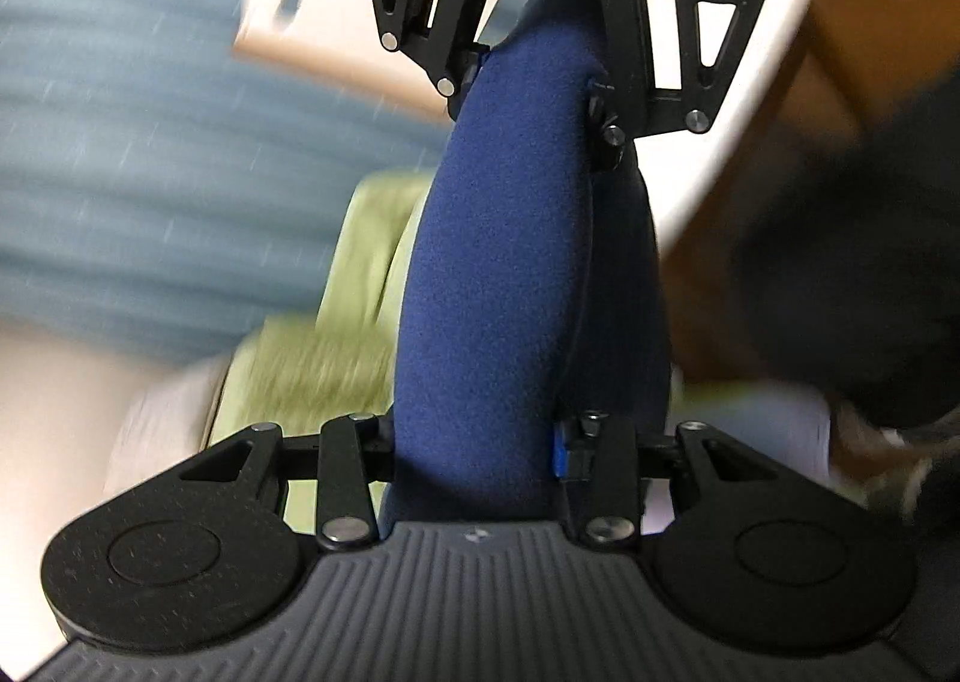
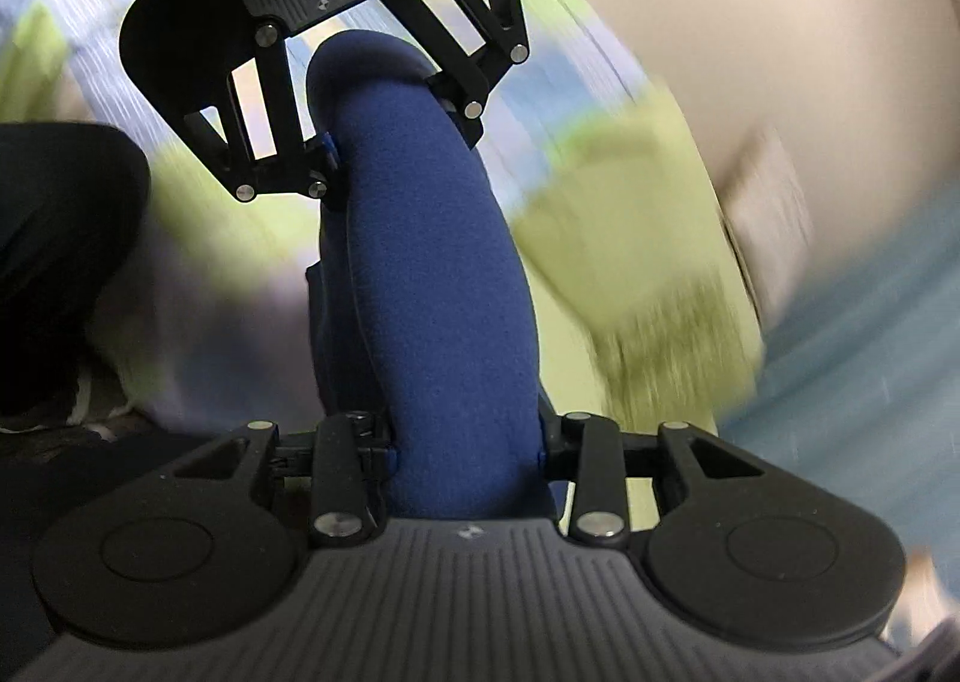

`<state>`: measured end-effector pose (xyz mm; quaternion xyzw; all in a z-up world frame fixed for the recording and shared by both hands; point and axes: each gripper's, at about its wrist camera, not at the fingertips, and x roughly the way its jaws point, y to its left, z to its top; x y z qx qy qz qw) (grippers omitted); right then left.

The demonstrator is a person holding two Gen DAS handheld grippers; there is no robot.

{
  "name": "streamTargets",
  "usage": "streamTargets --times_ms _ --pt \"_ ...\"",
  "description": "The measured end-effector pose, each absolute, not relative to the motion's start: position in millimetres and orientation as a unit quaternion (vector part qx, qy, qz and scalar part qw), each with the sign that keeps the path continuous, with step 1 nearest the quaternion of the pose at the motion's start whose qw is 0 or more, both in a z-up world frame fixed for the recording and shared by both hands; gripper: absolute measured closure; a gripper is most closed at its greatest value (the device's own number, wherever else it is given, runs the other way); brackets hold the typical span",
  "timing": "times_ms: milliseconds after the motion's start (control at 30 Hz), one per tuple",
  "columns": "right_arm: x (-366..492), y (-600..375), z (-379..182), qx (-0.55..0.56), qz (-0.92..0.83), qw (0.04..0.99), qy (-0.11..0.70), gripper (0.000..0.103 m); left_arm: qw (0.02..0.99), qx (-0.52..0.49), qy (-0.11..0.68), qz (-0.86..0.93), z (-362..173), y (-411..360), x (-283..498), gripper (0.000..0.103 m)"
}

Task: Fold clothes
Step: 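Lift the folded bundle with both grippers and carry it toward the white chair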

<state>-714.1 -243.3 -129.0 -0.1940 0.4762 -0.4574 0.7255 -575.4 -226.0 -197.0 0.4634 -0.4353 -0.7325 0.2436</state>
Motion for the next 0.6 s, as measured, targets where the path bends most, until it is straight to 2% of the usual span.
streamTargets --times_ms 233,433,500,600 --pt "-848.7 -259.4 -135.8 -0.079 -0.568 0.626 0.528 0.072 0.108 0.404 -0.481 -0.771 -221.7 -290.4 -712.1 0.056" --pt "-938.8 -288.3 -142.4 -0.072 -0.644 0.53 0.547 0.071 0.094 0.342 -0.508 -0.785 -244.9 -333.0 -792.2 0.056" --pt "-952.2 -291.3 -160.6 -0.071 -0.665 0.511 0.54 0.07 0.073 0.358 -0.51 -0.779 -272.1 -333.5 -797.5 0.055" --pt "-951.3 -290.3 -216.4 -0.031 -0.658 0.517 0.547 0.07 0.025 0.402 -0.503 -0.765 -311.8 -327.5 -793.7 0.052"
